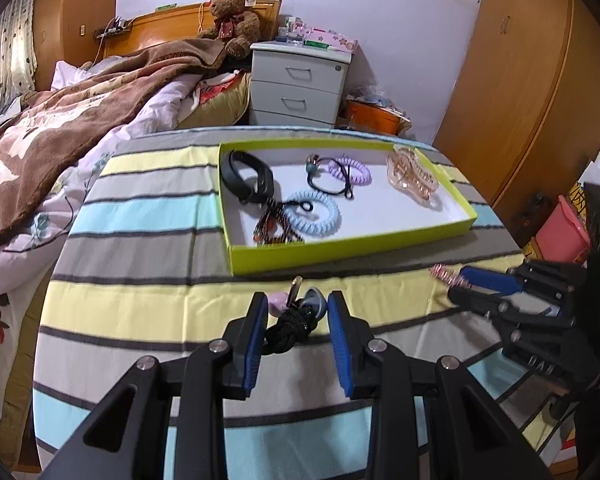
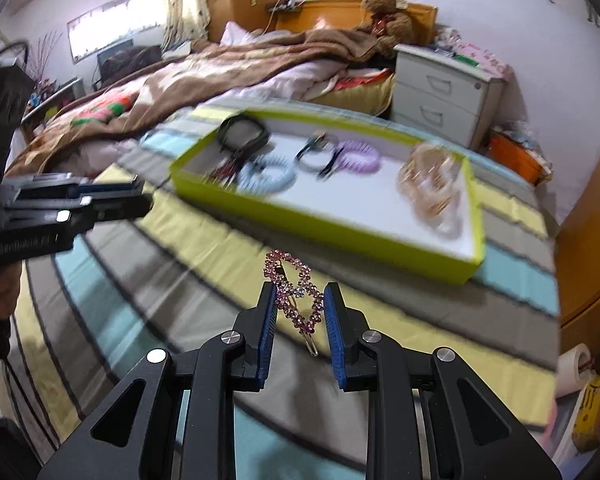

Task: Organize jewelry
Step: 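Carry the rhinestone clip and pink-ball hair tie over the lid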

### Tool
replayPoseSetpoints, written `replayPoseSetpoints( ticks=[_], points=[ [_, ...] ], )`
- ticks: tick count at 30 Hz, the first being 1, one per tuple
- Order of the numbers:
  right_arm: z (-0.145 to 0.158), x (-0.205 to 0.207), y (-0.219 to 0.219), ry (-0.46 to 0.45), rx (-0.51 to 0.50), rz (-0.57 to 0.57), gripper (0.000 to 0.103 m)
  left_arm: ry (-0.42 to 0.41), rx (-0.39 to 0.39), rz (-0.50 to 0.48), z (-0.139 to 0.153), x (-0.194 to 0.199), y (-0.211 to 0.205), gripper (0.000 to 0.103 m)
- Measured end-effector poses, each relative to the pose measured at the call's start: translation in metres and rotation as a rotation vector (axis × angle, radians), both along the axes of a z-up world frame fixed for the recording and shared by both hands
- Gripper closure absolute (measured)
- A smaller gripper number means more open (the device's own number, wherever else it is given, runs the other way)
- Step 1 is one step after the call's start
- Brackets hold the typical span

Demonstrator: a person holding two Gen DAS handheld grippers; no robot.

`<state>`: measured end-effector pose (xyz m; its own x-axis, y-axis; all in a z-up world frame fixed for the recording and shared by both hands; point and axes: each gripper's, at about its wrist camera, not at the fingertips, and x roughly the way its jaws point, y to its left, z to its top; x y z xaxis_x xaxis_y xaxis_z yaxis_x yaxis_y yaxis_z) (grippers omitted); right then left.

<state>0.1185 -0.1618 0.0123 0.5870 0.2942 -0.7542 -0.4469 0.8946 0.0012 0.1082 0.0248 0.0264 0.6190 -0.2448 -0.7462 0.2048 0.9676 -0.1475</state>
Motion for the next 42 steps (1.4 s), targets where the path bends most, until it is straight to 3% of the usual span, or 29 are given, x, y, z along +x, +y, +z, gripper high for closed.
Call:
replayPoseSetpoints(
  ticks=[8,18,28,42],
  points=[
    [0.021,0.051,-0.015,-0.012,0.013,-0.080,0.078,-0.037,-0.003,-0.029,0.018,0.022,-0.012,0.071],
    [0.003,0.104,-0.001,0.045,-0.055,-0.070,0.078,-0.023,-0.013,-0.022,0.017,0.052,-0.015,0.071],
    [-0.018,0.122,0.010,0.088,-0.108,-0.039,0.078,0.008,-0.019,-0.015,0.008,0.071,-0.016,0.071],
    [-0.025,0.130,0.007,0.101,-0.125,-0.068,0.078,0.038,-0.021,-0.028,-0.002,0.104,-0.031,0.071]
  ],
)
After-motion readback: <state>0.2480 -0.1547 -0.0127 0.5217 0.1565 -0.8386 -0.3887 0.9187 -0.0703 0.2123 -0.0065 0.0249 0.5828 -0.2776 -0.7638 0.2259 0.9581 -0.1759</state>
